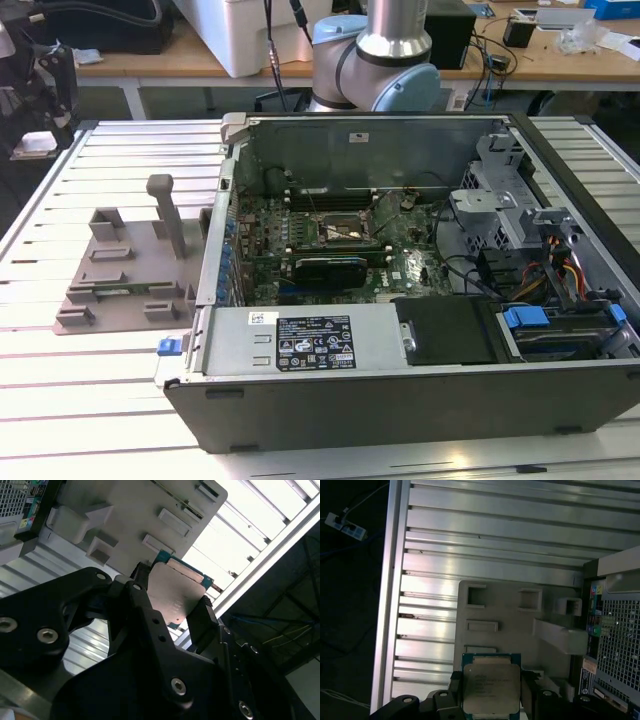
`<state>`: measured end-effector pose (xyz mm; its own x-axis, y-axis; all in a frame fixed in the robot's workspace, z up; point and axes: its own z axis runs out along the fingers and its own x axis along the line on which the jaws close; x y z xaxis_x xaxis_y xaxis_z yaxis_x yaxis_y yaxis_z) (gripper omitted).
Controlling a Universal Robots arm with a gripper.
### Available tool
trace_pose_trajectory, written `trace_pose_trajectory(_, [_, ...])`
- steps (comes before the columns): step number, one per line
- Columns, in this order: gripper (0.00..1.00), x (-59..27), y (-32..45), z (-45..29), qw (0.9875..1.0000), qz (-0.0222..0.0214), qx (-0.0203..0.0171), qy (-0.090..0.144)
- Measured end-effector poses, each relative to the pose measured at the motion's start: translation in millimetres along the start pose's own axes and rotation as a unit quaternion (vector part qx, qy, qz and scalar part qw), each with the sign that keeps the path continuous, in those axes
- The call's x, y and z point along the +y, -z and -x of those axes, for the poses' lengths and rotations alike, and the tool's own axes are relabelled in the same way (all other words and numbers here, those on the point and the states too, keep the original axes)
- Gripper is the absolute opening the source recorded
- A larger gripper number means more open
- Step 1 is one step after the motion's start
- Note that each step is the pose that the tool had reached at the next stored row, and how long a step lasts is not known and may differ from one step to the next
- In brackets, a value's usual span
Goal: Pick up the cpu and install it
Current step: 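Pick up the cpu and move it towards the insertion slot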
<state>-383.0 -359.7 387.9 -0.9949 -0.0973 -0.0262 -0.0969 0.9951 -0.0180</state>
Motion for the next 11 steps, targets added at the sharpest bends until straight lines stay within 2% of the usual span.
trace_pose_trajectory(6, [0.55, -0.2, 0.1, 1.8, 1.0000, 0.0000, 0.0001, 0.000])
trace_pose_trajectory(10, [0.55, -1.4, -0.3, 14.1, 1.0000, 0.0000, 0.0000, 0.000])
trace_pose_trajectory(11, [0.55, -2.0, -0.4, 20.7, 1.0000, 0.0000, 0.0001, 0.000])
